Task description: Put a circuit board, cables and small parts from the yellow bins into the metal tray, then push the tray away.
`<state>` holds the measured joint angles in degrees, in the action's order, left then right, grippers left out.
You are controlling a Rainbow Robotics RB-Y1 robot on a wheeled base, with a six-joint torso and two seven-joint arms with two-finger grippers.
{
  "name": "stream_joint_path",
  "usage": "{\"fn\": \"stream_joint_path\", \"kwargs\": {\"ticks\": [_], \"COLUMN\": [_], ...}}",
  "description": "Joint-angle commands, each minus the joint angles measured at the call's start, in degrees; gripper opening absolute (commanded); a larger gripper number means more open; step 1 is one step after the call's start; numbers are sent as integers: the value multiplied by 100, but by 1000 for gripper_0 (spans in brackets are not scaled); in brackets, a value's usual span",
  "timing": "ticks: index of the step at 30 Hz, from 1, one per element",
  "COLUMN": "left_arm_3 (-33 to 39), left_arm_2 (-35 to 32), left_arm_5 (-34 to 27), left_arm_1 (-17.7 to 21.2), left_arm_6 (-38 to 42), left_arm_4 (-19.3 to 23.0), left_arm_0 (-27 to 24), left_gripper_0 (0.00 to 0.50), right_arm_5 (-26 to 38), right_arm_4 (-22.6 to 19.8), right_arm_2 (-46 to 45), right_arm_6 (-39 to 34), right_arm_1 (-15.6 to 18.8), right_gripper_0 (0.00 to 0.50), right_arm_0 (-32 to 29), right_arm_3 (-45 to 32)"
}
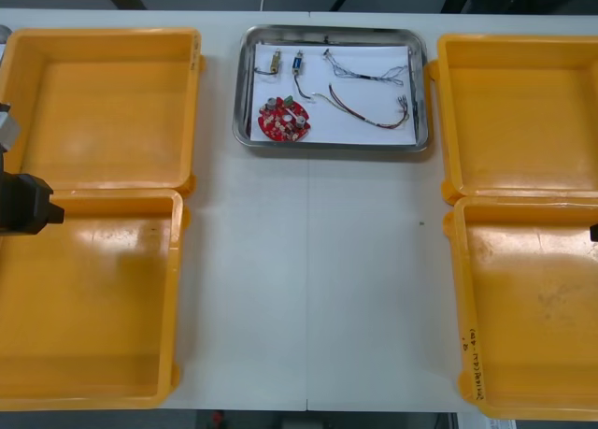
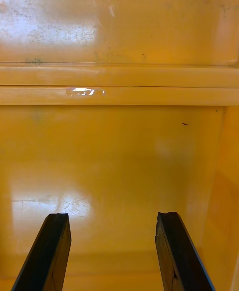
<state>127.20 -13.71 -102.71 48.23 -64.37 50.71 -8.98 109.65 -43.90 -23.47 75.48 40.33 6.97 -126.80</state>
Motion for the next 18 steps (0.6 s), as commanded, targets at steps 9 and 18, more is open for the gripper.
{"fn": "stream_joint_path", "kwargs": {"ticks": [9,18], "left_arm_3": [147,147], "left_arm_2": [-167,-167], "left_arm_5": [49,49], "left_arm_1": [222,222], "left_arm_6": [-226,-226], "left_arm_4": [44,44], "left_arm_0": [98,98], "left_gripper_0": [500,500], "right_arm_5": [35,35], "right_arm_4": [13,13], "right_arm_2": [53,53], "right_arm_6": [-16,-16], "right_arm_1": [45,45], "right_gripper_0": [500,500], "right_arm_0": [-56,-56], "right_arm_3": [-38,-38]}}
